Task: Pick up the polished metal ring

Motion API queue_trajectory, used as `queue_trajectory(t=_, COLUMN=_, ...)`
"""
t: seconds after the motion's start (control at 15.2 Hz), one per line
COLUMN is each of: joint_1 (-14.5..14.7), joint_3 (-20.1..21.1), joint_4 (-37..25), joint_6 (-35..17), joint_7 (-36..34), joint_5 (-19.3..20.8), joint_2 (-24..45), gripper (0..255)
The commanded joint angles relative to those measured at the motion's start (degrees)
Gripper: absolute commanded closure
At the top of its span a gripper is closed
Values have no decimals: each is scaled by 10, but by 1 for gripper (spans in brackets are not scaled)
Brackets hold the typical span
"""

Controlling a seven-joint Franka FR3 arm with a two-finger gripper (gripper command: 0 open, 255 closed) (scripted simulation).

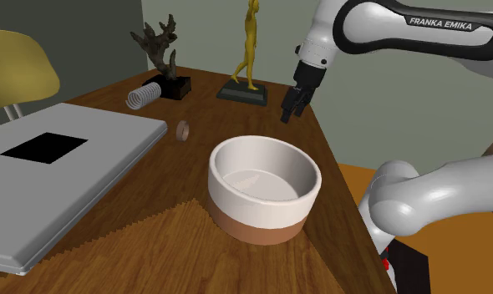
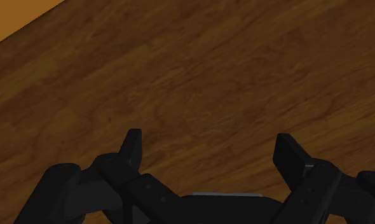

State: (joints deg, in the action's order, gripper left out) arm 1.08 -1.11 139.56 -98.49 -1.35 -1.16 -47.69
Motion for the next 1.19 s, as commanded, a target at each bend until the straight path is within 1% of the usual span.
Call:
queue_trajectory(t=0.0, joint_1=0, joint_3=0, joint_4=0, joint_6=0, joint_7=0, joint_5=0, joint_2=0, gripper=0)
queue_trajectory(t=0.59, joint_1=49, joint_3=70, joint_4=-121, joint_6=-9, joint_7=-50, joint_5=-54, joint_2=152, gripper=0)
queue_trajectory(t=1.12, joint_1=80, joint_3=127, joint_4=-262, joint_6=3, joint_7=-93, joint_5=-75, joint_2=296, gripper=0)
